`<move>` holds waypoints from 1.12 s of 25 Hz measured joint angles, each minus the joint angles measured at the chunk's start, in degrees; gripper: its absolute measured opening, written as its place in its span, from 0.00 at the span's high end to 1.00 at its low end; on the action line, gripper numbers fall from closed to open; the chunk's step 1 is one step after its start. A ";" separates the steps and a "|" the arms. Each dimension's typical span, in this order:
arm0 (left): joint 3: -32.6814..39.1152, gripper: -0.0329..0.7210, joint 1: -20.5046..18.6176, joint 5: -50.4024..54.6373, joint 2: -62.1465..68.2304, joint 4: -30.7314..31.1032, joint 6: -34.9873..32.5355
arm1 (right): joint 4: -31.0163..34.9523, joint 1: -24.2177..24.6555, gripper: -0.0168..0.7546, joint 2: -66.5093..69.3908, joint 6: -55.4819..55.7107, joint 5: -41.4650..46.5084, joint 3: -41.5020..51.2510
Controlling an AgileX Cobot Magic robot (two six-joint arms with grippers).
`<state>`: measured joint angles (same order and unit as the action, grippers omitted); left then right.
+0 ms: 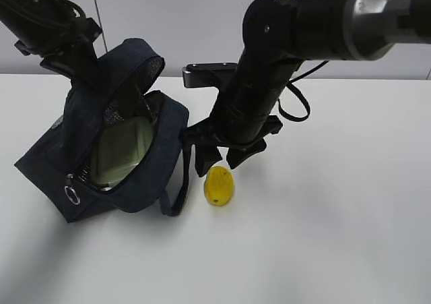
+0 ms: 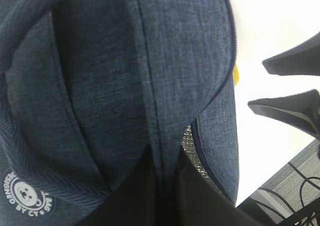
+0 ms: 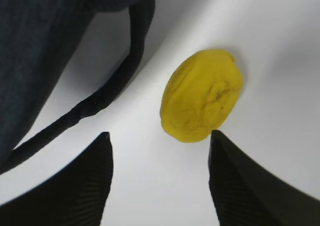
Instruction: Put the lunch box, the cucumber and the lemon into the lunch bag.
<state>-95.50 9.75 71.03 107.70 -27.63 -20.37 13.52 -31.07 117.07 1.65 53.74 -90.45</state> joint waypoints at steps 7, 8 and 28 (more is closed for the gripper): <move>0.00 0.95 0.00 0.00 0.00 0.00 -0.13 | -1.51 0.00 0.39 4.14 4.70 -2.36 0.00; 0.00 0.95 0.00 0.00 0.00 0.00 -0.13 | -1.75 0.00 0.39 4.56 5.31 -2.96 0.00; 0.00 0.95 0.00 0.00 0.00 0.00 -0.17 | -2.89 0.00 0.56 7.78 9.55 -6.34 -0.46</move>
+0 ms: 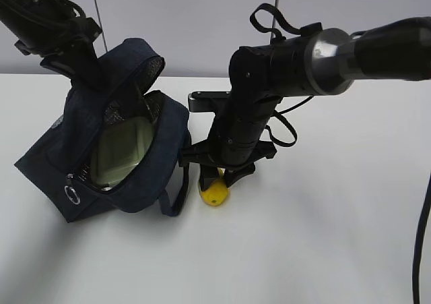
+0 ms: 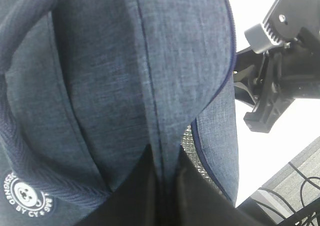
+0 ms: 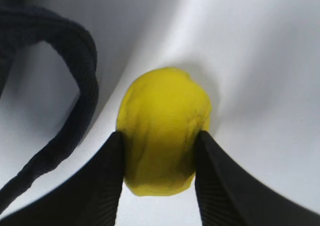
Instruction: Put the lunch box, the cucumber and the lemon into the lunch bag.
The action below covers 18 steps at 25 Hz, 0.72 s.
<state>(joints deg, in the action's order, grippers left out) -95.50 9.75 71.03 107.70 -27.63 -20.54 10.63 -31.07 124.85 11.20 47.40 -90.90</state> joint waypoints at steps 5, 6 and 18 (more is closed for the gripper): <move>0.00 0.95 0.00 0.00 0.00 0.00 0.00 | 0.00 0.00 0.57 0.00 0.00 0.00 0.00; 0.00 0.95 0.00 0.00 0.00 0.00 0.00 | 0.00 0.00 0.57 0.00 0.00 0.00 0.00; 0.00 0.95 0.00 0.00 0.00 0.00 -0.09 | -2.13 0.00 0.61 0.96 -1.00 6.22 -6.02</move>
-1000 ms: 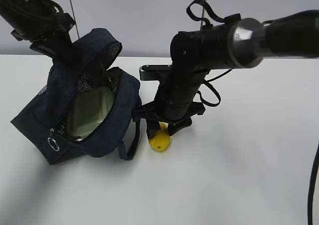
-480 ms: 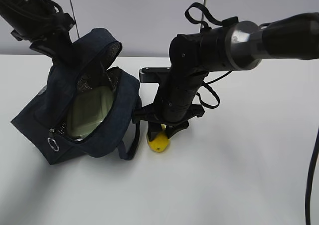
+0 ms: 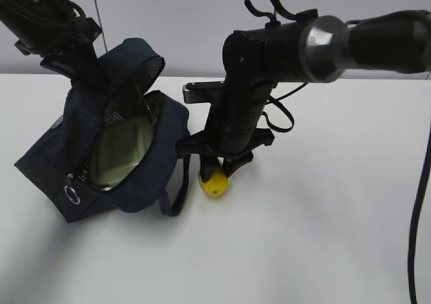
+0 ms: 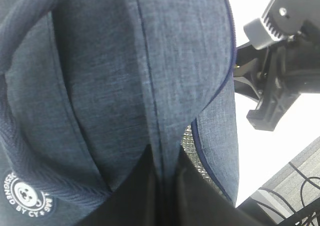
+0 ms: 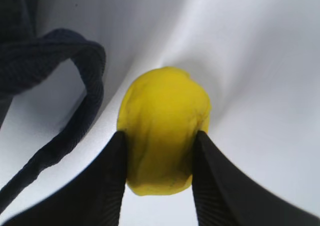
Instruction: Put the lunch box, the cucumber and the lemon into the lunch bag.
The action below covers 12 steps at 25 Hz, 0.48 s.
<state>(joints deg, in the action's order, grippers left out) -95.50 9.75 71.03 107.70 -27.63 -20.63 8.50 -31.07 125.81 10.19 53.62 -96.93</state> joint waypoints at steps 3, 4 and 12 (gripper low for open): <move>0.00 0.95 0.00 0.00 0.00 0.00 0.00 | -0.35 0.00 0.61 0.00 -0.56 2.70 -1.68; 0.00 0.95 0.00 0.00 0.00 0.00 0.00 | -0.45 0.00 0.61 0.00 -0.89 3.47 -2.03; 0.00 0.95 0.00 0.00 0.00 0.00 -0.13 | -1.49 0.38 0.61 -4.87 -1.88 6.59 -2.68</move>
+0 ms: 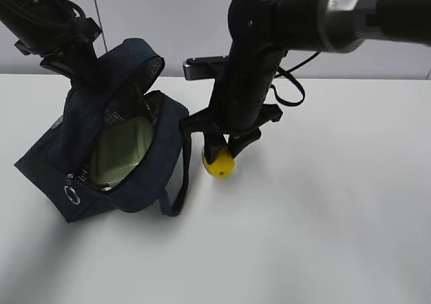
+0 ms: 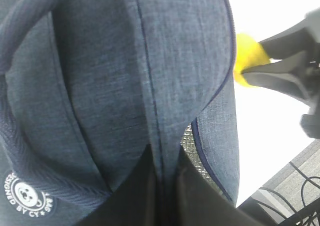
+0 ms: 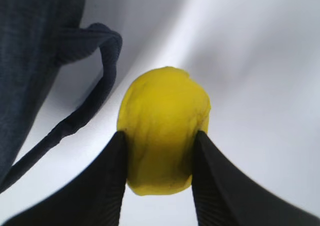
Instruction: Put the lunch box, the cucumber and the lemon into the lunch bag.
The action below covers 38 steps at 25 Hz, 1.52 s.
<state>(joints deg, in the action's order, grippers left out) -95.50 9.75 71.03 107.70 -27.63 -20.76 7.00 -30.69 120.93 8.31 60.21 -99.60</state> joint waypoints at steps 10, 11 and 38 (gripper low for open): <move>0.00 0.95 0.00 0.00 0.00 0.00 0.00 | 6.02 0.23 0.61 -9.99 -4.29 0.14 -0.22; 0.00 0.95 0.00 0.00 0.00 0.00 0.00 | 7.82 0.23 0.61 -10.20 -5.53 -0.29 -0.22; 0.00 0.95 0.00 0.00 0.00 0.00 0.00 | 45.98 -0.11 0.51 2.84 -31.39 -18.50 -0.22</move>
<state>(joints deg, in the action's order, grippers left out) -95.50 9.75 71.03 107.70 -27.63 -20.76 52.99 -30.80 123.77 -23.08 41.71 -99.82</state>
